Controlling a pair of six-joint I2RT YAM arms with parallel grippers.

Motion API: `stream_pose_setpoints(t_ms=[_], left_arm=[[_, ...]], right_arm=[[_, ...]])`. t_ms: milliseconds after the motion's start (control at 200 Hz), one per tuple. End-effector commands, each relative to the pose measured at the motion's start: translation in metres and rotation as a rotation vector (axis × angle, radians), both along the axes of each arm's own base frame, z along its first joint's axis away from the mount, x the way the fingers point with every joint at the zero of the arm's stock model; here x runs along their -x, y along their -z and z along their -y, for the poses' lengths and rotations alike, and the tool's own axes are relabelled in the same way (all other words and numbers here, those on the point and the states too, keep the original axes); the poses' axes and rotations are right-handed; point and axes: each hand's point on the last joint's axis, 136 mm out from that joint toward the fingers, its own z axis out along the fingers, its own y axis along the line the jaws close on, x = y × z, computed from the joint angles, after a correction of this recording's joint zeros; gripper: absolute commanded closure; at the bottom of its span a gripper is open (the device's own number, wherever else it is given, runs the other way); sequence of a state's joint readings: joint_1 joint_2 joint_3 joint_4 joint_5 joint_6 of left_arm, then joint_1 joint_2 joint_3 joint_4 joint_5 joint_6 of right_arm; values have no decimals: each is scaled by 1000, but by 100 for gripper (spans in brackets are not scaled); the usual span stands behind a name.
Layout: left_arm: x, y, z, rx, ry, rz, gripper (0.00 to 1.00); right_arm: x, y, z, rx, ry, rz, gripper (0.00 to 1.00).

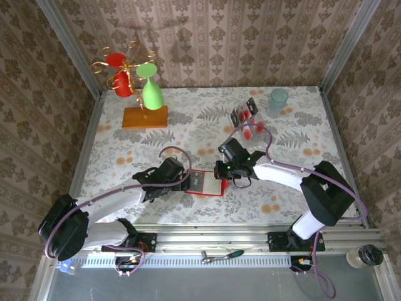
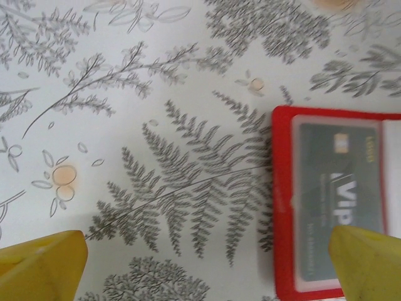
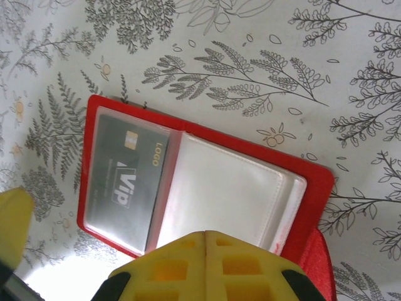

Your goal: Put the credit cards into the card holder

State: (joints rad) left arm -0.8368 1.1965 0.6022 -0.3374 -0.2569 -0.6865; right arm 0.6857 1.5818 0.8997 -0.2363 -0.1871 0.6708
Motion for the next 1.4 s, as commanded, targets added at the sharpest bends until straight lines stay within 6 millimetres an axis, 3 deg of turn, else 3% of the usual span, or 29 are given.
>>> stream_pose_setpoints(t_ms=[0, 235, 515, 735, 1260, 1395], left_arm=[[-5, -14, 19, 28, 46, 9, 0], [-5, -18, 58, 42, 126, 6, 0], [1, 3, 91, 44, 187, -22, 0], [4, 14, 90, 25, 190, -30, 0], [10, 47, 72, -54, 171, -57, 0], [11, 52, 69, -64, 170, -60, 5]], right_arm=[[2, 19, 10, 71, -11, -24, 99], [-5, 35, 10, 83, -2, -41, 100], [-4, 52, 8, 55, -7, -87, 100], [-1, 58, -2, -7, -1, -120, 100], [0, 60, -4, -38, 20, -139, 100], [-1, 57, -6, -44, 17, -138, 100]])
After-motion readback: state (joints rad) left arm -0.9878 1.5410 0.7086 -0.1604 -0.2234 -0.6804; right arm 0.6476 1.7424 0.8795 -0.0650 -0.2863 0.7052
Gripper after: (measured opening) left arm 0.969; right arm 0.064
